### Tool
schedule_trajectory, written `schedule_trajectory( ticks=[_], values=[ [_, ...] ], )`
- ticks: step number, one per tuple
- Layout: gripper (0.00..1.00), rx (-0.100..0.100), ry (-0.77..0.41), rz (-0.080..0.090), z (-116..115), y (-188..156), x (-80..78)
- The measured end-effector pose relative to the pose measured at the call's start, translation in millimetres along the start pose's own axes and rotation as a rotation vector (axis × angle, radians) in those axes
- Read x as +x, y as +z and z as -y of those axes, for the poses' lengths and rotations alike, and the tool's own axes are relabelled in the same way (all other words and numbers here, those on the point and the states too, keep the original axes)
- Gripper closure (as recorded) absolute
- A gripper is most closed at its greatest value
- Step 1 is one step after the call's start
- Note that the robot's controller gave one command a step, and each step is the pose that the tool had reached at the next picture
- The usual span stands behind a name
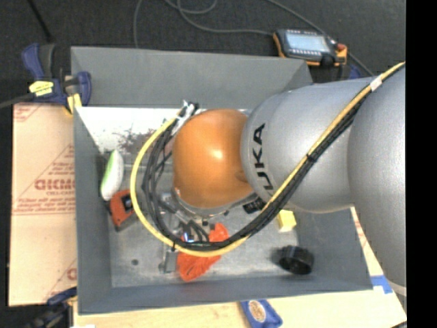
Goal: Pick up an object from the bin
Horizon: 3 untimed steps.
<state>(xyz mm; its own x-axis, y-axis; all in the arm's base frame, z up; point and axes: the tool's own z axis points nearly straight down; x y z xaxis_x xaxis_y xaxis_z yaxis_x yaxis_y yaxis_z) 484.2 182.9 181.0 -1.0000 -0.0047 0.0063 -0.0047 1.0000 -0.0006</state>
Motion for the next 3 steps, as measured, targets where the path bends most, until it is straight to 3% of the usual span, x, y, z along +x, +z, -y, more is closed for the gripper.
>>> schedule_trajectory(
  ticks=[1, 2, 3],
  values=[
    [0.00, -0.002, 0.004, 0.008, 0.9, -4.5, -1.8],
    [0.00, -0.003, -0.051, 0.015, 27.0, 45.9, -3.8],
    [1.00, -0.001, -0.121, 0.007, 50.0, 89.1, -16.0]
  ],
)
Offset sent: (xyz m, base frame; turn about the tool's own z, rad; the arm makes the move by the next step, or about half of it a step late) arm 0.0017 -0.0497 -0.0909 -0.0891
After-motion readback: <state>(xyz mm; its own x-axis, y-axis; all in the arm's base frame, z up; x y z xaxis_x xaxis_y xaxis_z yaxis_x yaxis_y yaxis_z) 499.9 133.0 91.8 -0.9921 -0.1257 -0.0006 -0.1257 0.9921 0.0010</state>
